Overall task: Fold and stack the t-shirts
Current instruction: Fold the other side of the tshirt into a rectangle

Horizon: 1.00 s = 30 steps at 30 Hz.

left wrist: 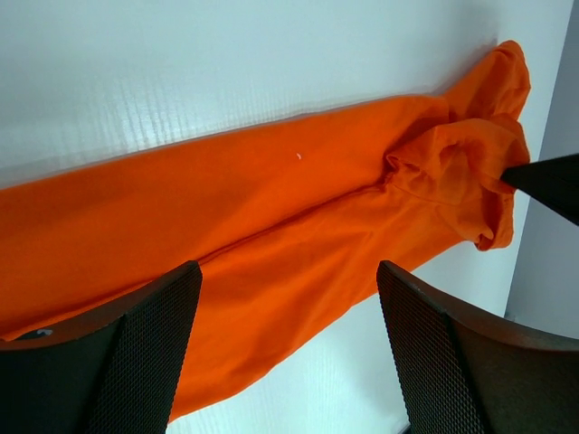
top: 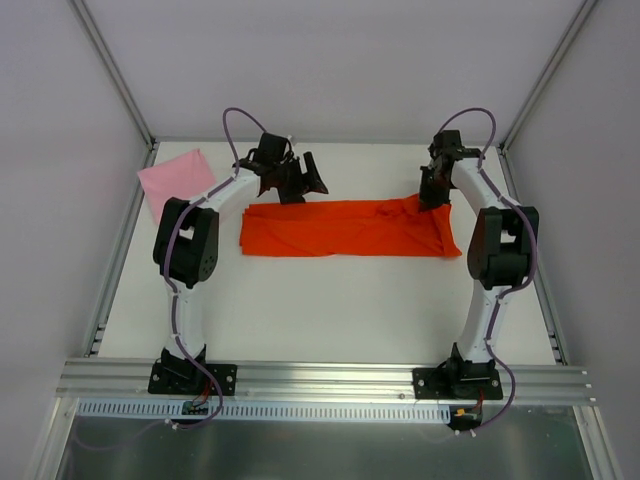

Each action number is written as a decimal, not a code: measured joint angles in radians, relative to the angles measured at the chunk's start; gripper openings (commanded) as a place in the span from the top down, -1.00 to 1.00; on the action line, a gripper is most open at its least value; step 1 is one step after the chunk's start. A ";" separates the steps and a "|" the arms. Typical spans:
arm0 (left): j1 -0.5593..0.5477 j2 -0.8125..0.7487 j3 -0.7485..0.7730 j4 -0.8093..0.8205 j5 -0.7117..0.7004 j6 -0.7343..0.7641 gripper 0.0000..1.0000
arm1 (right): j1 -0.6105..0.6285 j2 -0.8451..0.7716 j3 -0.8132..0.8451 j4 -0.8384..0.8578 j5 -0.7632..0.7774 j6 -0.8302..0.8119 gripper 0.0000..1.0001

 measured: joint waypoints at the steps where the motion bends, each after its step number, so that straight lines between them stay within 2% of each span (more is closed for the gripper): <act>1: -0.001 0.000 0.004 0.001 0.006 0.000 -0.57 | 0.000 -0.009 -0.011 -0.002 0.003 0.002 0.98; 8: -0.026 0.029 0.093 0.009 0.031 -0.034 -0.61 | 0.000 -0.038 -0.078 -0.016 0.018 0.007 0.98; 12: -0.082 0.090 0.183 0.035 0.036 -0.101 -0.51 | 0.000 -0.039 -0.071 -0.018 0.036 0.007 0.98; 21: -0.206 0.198 0.209 0.169 -0.005 -0.359 -0.31 | -0.008 0.032 0.151 -0.005 0.044 -0.001 0.98; 30: -0.268 0.293 0.251 0.278 -0.101 -0.552 -0.13 | -0.023 0.071 0.166 0.008 0.031 -0.020 0.98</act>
